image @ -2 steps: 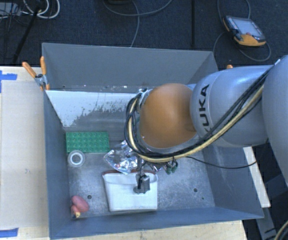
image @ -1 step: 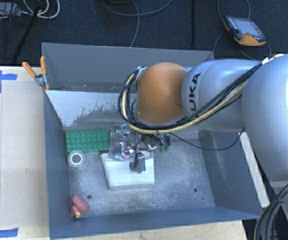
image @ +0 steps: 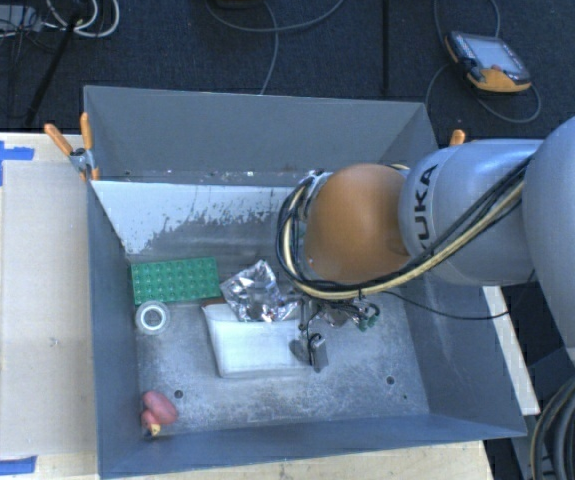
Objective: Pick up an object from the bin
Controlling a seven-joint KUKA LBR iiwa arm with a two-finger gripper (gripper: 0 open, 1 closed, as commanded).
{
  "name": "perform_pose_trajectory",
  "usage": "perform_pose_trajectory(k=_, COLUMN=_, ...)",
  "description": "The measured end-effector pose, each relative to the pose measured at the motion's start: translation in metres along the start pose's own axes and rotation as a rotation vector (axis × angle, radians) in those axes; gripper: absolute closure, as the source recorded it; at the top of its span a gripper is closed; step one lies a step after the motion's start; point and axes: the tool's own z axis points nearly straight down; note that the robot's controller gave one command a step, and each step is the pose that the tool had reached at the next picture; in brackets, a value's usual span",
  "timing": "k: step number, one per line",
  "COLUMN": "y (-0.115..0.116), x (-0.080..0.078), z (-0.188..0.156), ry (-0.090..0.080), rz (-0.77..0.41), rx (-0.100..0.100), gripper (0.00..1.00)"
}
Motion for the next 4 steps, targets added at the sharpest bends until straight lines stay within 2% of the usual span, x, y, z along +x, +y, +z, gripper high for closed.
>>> perform_pose_trajectory(k=1, y=0.028, x=-0.079, z=-0.029, ry=-0.005, rz=-0.08, rx=-0.001, gripper=0.0)
perform_pose_trajectory(k=2, y=-0.004, x=-0.023, z=-0.023, ry=0.006, rz=-0.396, rx=-0.003, gripper=0.0)
perform_pose_trajectory(k=3, y=-0.004, x=-0.024, z=-0.023, ry=0.004, rz=-0.394, rx=-0.004, gripper=1.0)
perform_pose_trajectory(k=4, y=-0.02, x=-0.033, z=-0.143, ry=-0.004, rz=-0.411, rx=0.004, gripper=1.0)
